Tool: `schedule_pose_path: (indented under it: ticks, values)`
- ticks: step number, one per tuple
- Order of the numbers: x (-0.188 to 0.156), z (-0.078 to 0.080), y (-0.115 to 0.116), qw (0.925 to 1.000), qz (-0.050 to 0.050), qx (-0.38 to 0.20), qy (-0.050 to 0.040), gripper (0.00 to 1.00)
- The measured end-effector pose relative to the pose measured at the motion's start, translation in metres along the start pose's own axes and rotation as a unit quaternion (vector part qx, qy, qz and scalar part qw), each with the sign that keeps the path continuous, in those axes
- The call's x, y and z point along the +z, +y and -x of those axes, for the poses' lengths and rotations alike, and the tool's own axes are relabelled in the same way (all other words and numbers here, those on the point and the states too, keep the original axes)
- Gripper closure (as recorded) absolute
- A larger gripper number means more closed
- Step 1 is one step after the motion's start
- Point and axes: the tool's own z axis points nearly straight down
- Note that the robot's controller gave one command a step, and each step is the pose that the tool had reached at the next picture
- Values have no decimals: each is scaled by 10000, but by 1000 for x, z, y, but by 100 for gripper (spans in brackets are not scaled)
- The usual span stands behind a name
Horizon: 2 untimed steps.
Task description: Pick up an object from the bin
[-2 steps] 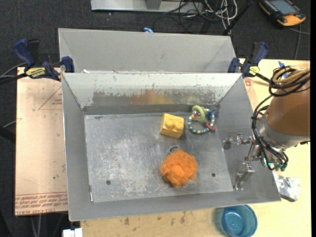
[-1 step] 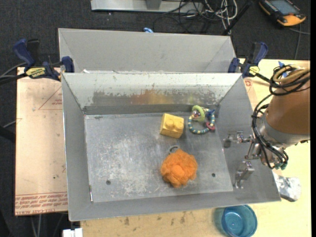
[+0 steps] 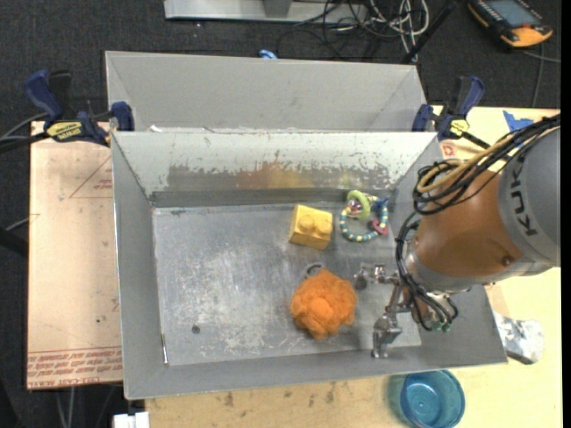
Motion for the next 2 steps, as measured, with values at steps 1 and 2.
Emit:
schedule_pose_path:
  ticks: [1, 2]
  values:
    - [8, 3, 33, 9929, -2, -1190, -17, 0]
    - [1, 18, 61, 9986, 6, -530, 19, 0]
